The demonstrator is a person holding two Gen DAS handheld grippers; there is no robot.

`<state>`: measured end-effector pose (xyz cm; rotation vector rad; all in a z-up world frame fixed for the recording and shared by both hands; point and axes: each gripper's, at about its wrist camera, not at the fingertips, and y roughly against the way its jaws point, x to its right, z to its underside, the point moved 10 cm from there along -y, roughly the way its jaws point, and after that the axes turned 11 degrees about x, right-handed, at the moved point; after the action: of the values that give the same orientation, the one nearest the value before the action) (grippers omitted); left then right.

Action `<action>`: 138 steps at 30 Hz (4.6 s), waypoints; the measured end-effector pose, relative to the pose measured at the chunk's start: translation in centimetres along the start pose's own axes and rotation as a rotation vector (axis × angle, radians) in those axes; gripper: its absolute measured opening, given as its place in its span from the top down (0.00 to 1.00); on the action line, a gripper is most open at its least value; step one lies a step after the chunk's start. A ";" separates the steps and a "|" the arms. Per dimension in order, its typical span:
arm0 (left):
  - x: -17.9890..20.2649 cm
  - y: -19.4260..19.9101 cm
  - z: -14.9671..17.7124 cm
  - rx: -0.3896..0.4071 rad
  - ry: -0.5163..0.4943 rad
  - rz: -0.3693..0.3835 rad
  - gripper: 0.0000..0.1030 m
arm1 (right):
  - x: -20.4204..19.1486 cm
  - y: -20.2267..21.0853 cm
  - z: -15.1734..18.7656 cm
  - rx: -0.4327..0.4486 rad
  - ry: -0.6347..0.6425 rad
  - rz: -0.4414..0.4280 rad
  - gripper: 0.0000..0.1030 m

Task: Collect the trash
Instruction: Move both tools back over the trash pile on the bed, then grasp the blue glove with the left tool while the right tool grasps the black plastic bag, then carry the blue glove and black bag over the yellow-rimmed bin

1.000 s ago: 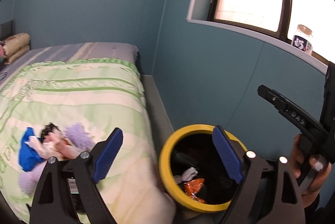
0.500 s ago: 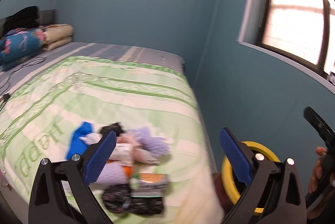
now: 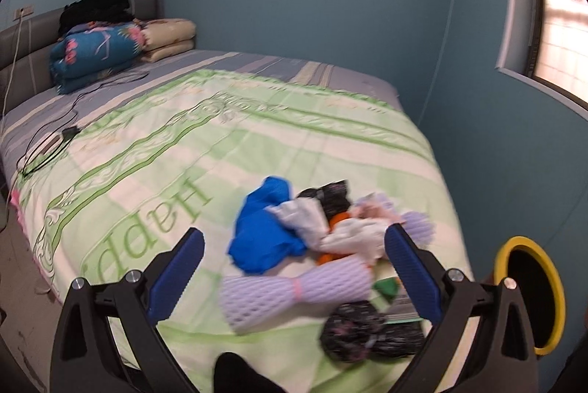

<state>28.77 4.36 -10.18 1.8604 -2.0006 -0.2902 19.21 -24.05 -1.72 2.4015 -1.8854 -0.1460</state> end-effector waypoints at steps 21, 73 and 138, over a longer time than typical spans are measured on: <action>-5.4 -9.5 3.2 -0.129 0.026 -0.081 0.08 | -15.7 -4.8 13.1 -0.125 0.361 -0.283 0.08; -6.9 -12.7 5.8 -0.239 0.220 0.019 0.88 | -16.9 -8.0 15.3 -0.327 0.231 -0.303 0.80; 4.3 3.4 -2.5 0.035 0.105 0.239 0.88 | -3.3 -0.4 1.2 -0.089 -0.290 -0.315 0.80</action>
<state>26.50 0.68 -5.95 1.5997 -2.1392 -0.0875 18.64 -20.79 -2.84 2.7168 -1.5367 -0.6160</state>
